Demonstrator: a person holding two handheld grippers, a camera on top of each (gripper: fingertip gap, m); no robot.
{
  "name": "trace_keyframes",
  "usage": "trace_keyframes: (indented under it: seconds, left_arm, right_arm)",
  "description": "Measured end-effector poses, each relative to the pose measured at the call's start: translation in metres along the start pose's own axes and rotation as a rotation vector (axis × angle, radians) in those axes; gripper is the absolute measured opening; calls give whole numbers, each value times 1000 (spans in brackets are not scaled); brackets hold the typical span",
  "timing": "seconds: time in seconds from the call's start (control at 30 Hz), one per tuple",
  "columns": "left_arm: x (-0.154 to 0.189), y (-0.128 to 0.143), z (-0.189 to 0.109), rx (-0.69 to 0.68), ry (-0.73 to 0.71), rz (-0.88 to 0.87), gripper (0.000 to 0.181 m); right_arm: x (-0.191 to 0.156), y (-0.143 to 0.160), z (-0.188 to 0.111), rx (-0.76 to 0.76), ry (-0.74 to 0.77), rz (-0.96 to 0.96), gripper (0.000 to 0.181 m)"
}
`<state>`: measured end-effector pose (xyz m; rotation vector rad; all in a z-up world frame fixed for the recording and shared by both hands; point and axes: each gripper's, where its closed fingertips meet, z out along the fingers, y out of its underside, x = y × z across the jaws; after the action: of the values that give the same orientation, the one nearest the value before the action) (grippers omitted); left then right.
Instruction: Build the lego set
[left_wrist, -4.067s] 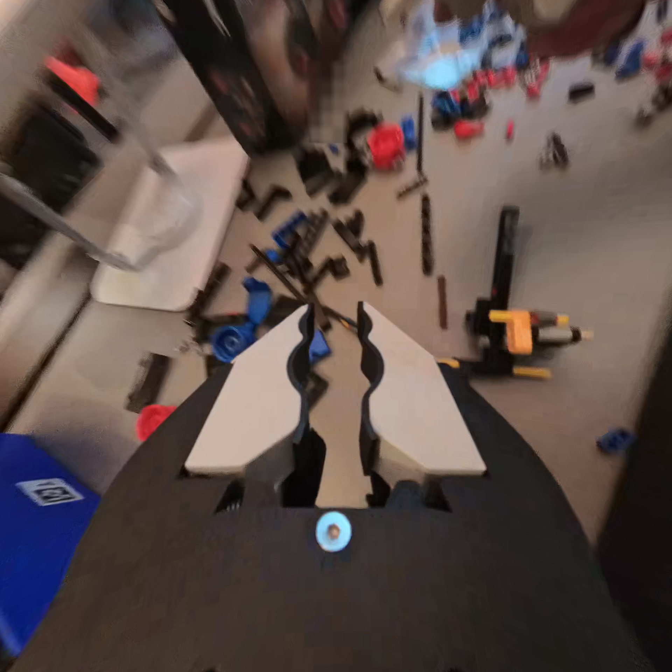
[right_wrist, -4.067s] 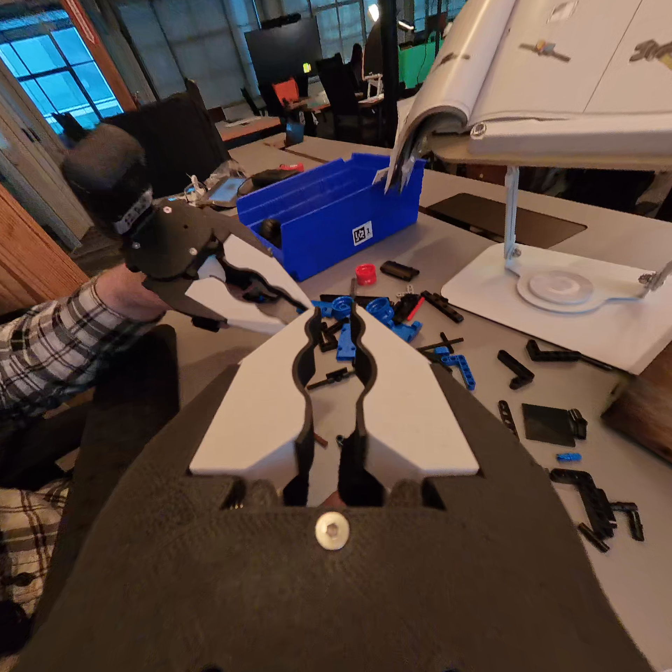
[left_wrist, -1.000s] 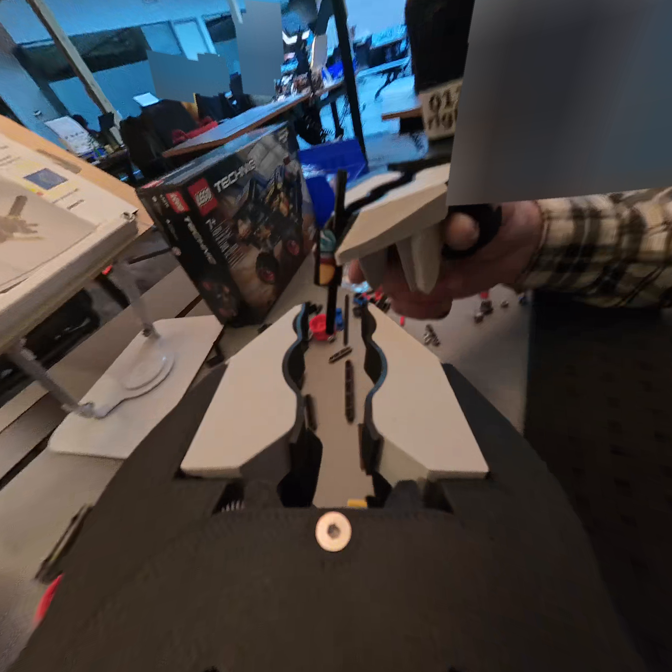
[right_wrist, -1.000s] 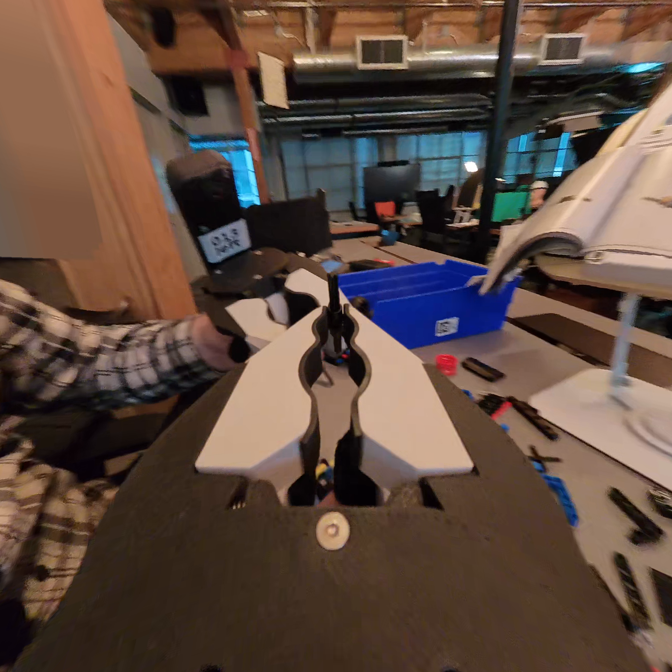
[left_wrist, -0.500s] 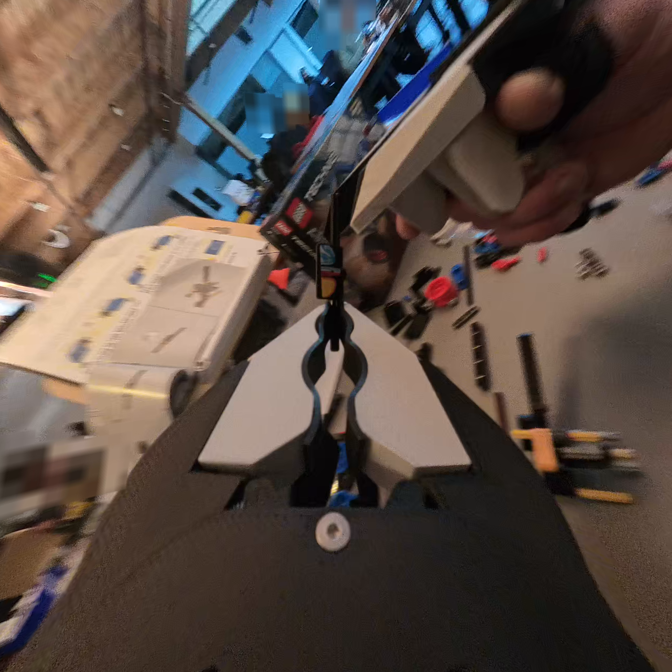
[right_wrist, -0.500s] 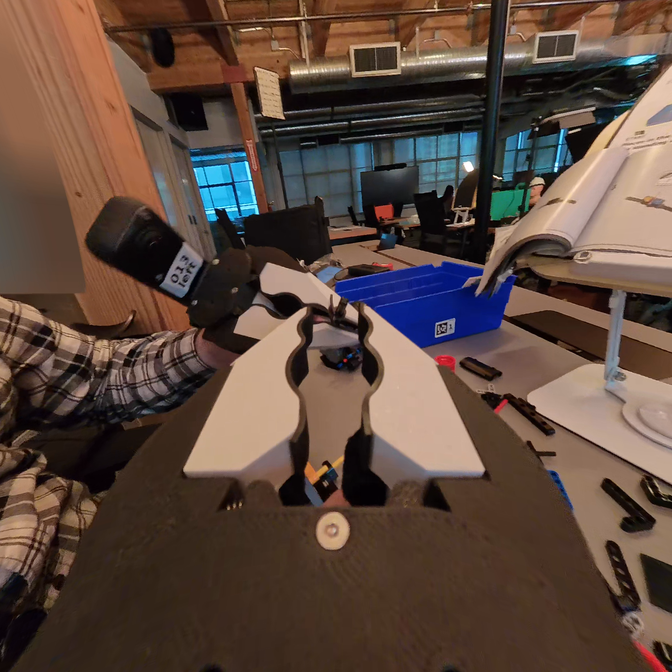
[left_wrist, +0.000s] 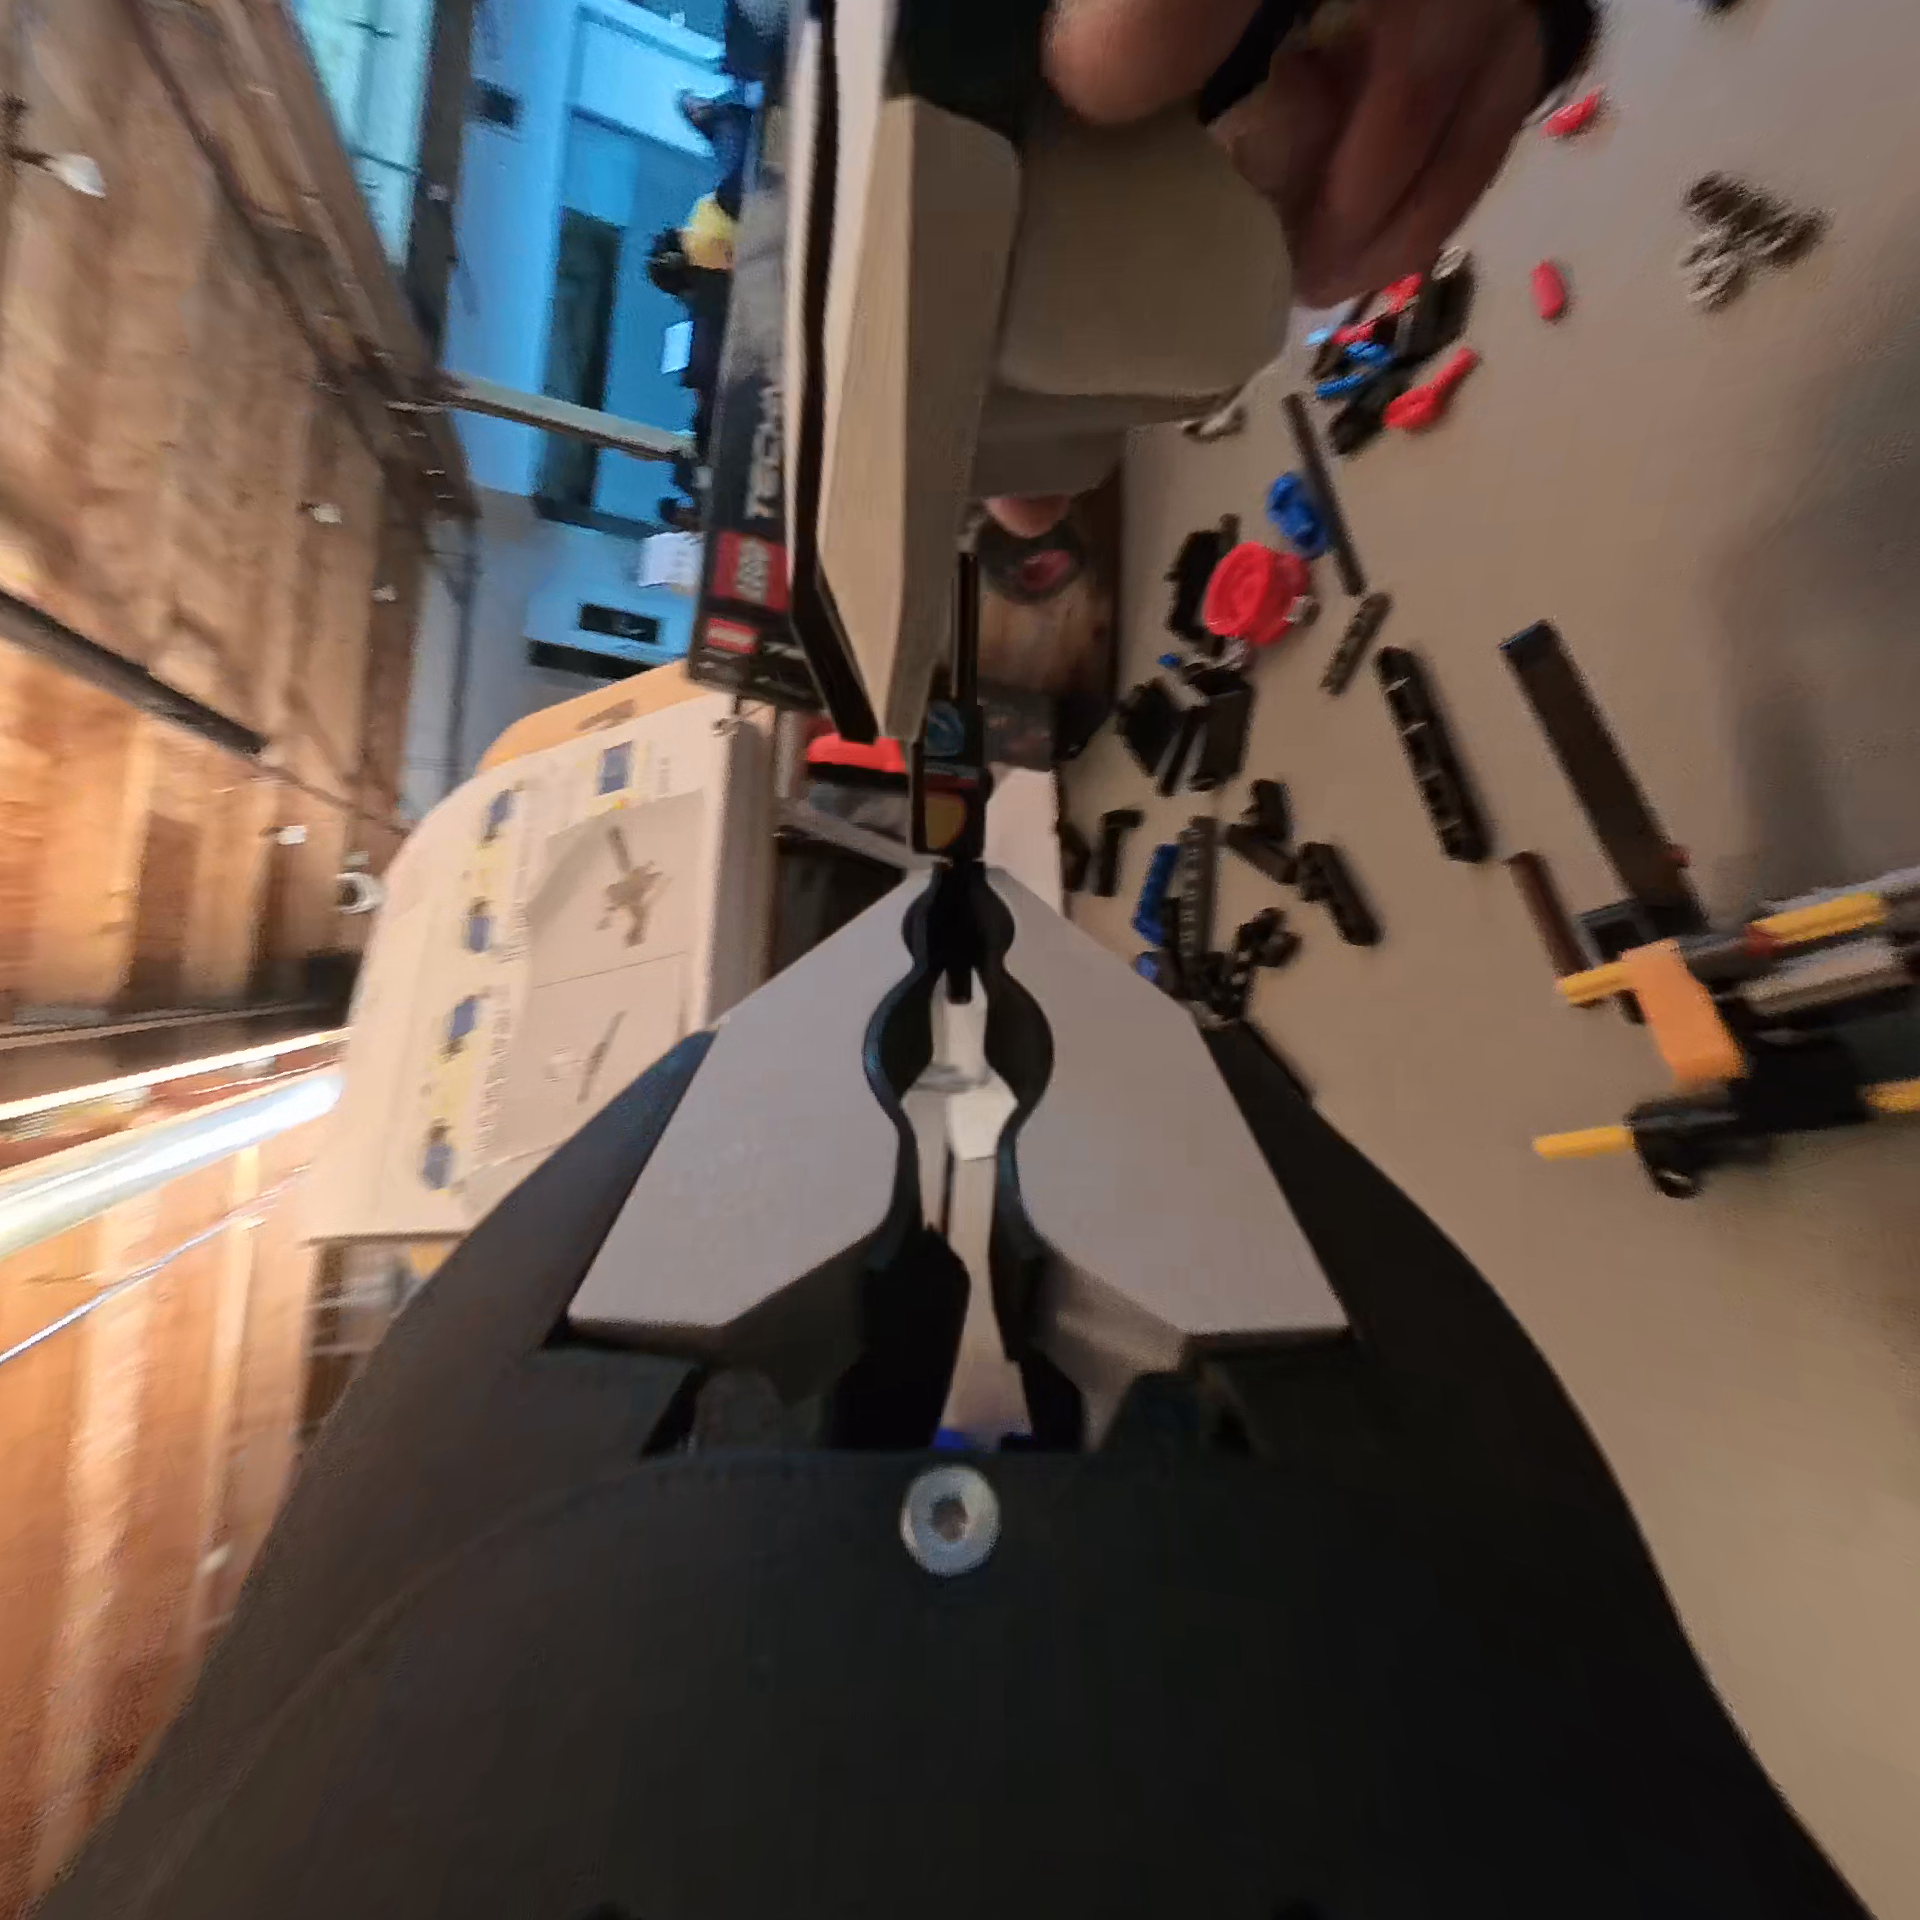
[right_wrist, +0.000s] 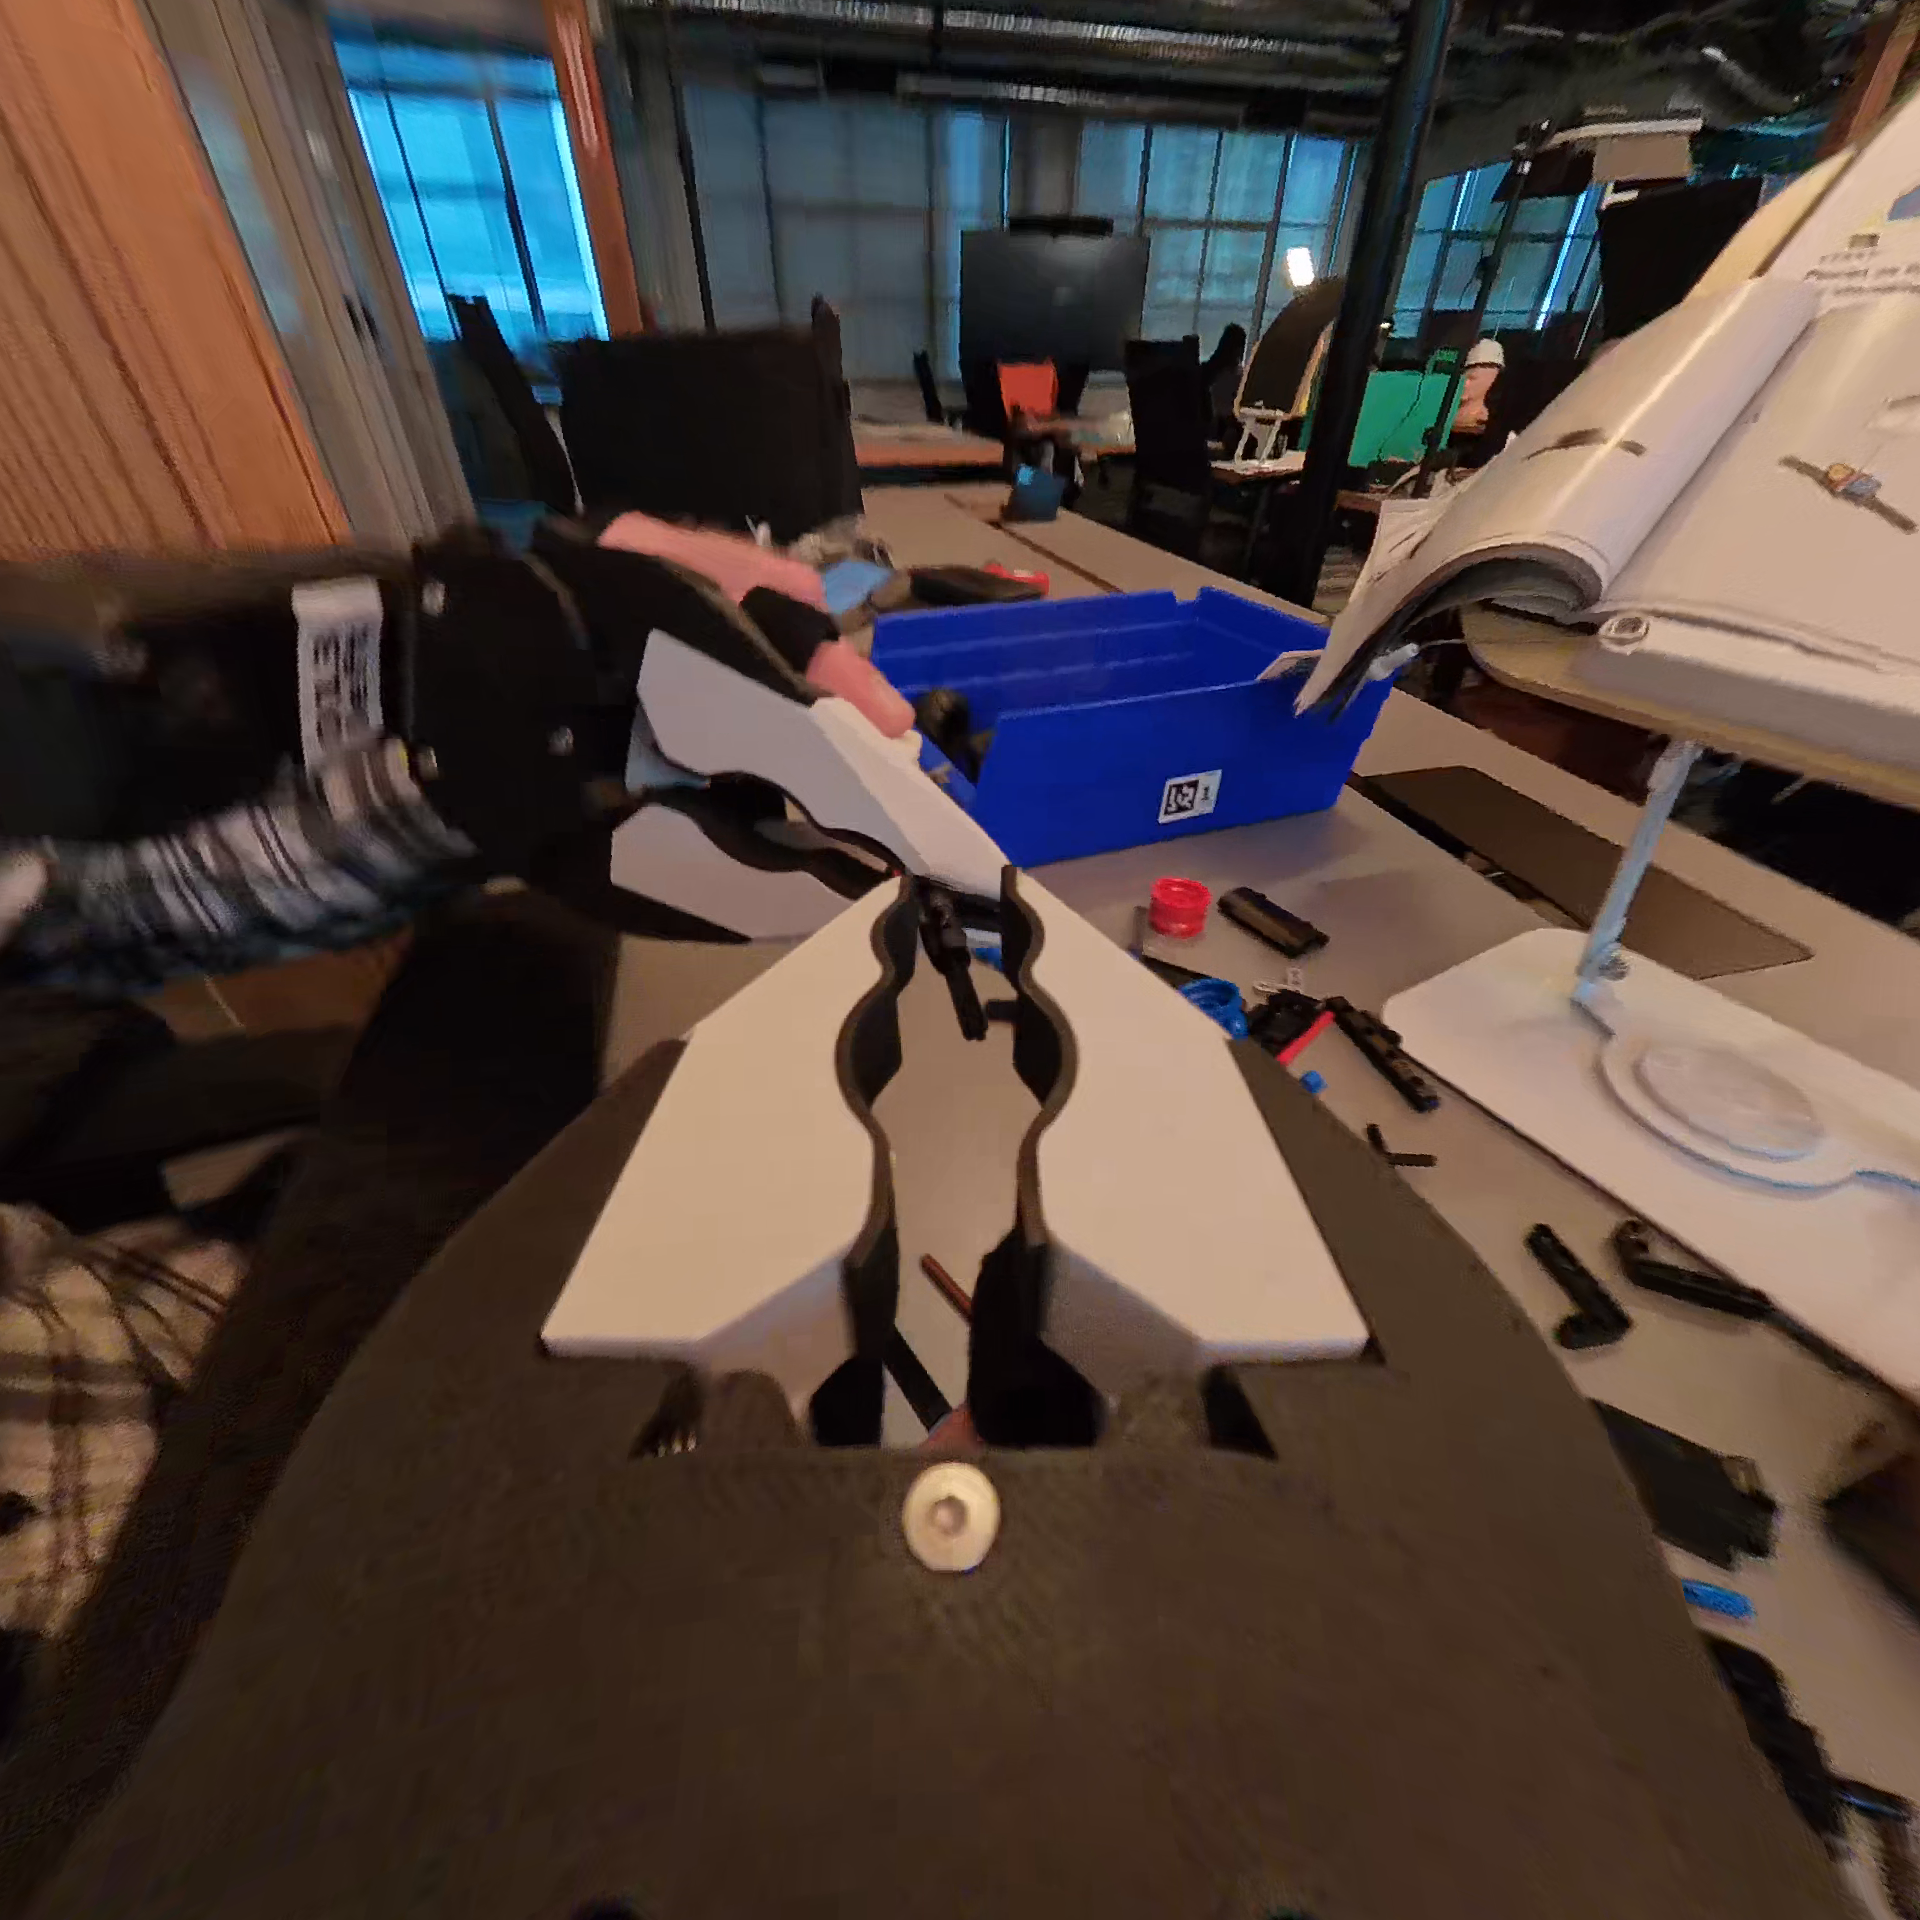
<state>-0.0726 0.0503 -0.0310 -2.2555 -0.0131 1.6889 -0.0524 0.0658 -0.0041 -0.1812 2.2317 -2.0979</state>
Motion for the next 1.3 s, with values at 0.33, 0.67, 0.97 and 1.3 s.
trace_keyframes:
  seconds: [0.33, 0.67, 0.97, 1.3]
  left_arm:
    - [20, 0, -3, 21, 204, -60, 1]
    - [23, -1, -5, 57, 242, -134, 1]
    - [28, 0, -6, 64, 301, -202, 8]
    - [46, 29, -38, -22, 504, -314, 40]
  right_arm:
    - [-11, 25, 5, -167, 24, -306, 3]
    - [-13, 27, 7, -171, 23, -316, 5]
    - [-12, 30, 5, -183, 8, -288, 4]
    - [1, 19, -7, -127, 33, -206, 4]
